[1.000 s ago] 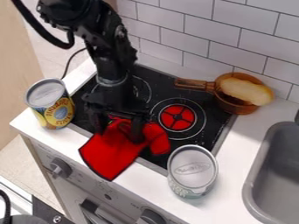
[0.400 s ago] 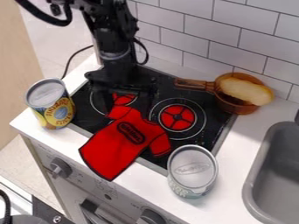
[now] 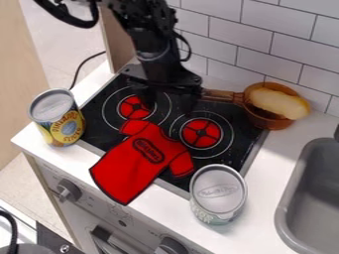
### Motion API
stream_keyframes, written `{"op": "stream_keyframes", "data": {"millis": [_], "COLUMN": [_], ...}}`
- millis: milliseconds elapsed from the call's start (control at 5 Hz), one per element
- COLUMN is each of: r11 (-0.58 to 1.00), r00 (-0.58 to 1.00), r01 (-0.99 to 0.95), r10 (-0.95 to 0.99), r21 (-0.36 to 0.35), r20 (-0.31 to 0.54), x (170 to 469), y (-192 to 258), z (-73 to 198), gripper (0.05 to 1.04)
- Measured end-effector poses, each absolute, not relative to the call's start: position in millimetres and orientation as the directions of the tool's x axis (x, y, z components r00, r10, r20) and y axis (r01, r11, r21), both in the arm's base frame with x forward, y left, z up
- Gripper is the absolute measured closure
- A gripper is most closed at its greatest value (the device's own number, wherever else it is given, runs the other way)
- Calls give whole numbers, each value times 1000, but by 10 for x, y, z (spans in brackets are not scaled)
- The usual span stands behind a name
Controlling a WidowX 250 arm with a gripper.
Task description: Moved the red cloth below the left and right burners above the two red knobs
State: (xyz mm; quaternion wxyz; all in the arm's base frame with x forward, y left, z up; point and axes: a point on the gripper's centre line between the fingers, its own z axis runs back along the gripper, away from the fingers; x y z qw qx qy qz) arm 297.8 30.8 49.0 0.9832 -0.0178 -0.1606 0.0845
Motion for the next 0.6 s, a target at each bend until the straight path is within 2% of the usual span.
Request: {"op": "stream_keyframes", "data": {"millis": [200, 600], "r11": [992, 968], "r00": [939, 917], "r01": [-123, -240], "r10": [124, 202], "r21": [-23, 69], "r20": [320, 345], "x": [3134, 3269], "y": [454, 1019], "z": [421, 342], "gripper": [85, 85]}}
